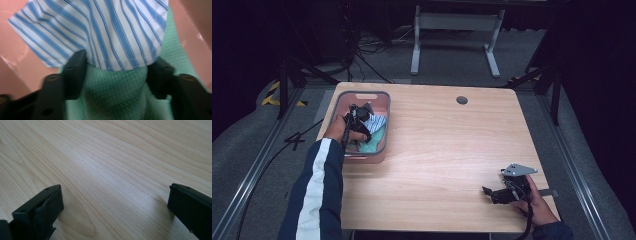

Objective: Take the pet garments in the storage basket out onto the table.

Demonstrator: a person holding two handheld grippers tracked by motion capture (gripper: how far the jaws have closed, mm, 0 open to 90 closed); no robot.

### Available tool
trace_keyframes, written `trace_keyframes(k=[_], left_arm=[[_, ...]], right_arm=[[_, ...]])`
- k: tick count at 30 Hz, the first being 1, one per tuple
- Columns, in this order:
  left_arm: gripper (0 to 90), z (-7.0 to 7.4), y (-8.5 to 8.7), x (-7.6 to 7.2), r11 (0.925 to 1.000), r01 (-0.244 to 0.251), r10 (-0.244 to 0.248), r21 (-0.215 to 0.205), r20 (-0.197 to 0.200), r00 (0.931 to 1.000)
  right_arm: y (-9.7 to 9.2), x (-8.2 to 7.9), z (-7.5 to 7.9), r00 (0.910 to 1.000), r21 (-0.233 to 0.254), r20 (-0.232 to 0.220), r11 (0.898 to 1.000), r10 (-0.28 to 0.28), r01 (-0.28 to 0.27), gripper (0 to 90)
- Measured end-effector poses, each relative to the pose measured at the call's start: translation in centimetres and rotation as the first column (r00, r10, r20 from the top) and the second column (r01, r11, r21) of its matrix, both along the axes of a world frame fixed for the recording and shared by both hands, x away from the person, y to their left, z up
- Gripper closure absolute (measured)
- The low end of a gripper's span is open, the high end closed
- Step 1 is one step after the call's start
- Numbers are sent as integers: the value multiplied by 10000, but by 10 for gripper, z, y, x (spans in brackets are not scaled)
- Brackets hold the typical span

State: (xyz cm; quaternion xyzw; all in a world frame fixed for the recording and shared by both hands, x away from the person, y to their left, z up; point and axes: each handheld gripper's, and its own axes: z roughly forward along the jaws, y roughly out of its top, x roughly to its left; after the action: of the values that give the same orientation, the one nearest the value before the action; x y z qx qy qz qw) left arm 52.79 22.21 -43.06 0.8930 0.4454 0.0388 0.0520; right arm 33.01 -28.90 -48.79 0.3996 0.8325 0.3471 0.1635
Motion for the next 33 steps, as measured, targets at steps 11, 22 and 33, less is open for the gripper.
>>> trace_keyframes(k=[11, 22, 33], left_arm=[[715, 8, -2, -2, 9979, 500, -491, 408, -227, 9985], [732, 33, 6, -12, 9973, 702, -707, 199, 255, 9972], [734, 70, 9, -24, 9957, 925, -919, 8, 1169, 9889]], right_arm=[[0, 0, 0, 10000, 31, -9, 10000, -15, 15, 5], [0, 0, 0, 10000, 5, -1, 10000, -1, 1, 5], [0, 0, 0, 10000, 28, -9, 10000, -15, 15, 5]])
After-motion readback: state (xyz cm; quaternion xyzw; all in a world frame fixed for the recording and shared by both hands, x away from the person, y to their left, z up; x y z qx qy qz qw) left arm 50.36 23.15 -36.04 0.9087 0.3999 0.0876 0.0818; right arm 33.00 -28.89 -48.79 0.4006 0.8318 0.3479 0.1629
